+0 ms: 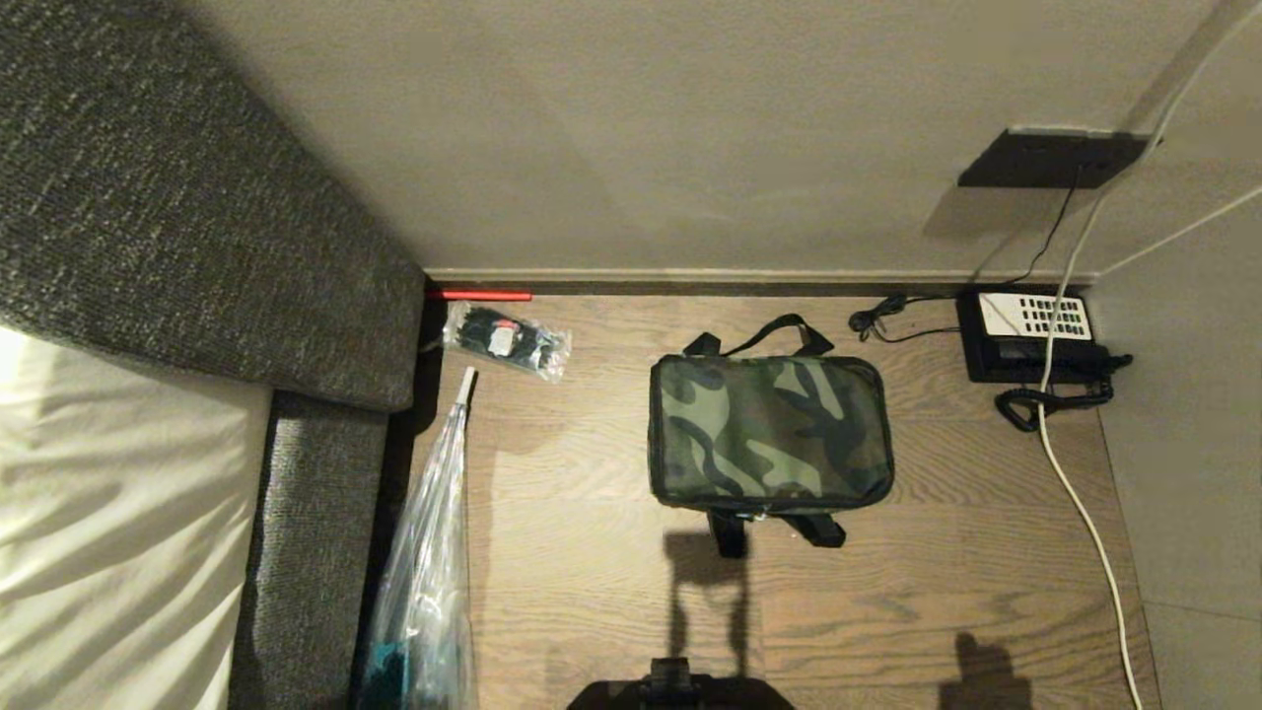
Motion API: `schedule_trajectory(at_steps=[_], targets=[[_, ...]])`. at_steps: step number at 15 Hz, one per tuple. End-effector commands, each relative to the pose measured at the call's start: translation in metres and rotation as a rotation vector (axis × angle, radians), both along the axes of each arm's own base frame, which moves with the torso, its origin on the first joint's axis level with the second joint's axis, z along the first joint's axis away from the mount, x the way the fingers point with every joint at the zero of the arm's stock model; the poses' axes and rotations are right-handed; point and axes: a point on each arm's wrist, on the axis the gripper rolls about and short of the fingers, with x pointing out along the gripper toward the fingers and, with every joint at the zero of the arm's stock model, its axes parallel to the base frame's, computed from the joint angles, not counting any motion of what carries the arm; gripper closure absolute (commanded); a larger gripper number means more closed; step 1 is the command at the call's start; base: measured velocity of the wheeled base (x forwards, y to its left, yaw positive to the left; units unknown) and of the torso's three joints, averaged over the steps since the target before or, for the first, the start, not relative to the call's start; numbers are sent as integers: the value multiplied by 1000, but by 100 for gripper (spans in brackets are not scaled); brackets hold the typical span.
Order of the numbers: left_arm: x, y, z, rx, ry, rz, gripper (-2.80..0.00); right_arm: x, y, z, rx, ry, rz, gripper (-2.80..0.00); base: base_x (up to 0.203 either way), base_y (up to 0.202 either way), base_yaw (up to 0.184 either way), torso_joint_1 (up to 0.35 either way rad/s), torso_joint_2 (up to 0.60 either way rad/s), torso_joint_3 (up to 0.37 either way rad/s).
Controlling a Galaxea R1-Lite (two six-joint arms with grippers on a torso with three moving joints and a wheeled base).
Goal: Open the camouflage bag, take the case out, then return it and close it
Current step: Open the top of the storage box
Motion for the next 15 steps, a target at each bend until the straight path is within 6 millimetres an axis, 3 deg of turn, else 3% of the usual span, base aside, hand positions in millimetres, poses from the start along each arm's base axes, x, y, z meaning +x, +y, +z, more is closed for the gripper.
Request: schedule_trajectory(at_steps=[1,5,11,13,15], targets=[[0,0,0,-1,1,0,0,0,0,0,-2,-1,1,0,0,0,0,2,-1,-189],[0,0,0,7,1,0,0,0,0,0,-11,0,1,0,0,0,0,2,2,-179],[0,0,0,7,1,0,0,-3,0,6,-2,3,7,0,0,0,0,1,1,-17],[0,0,0,7,1,0,0,-18,1,32,0,6,40,0,0,0,0,0,0,0],[0,0,0,7,1,-1,0,-58,2,77,16,6,106,0,0,0,0,0,0,0]])
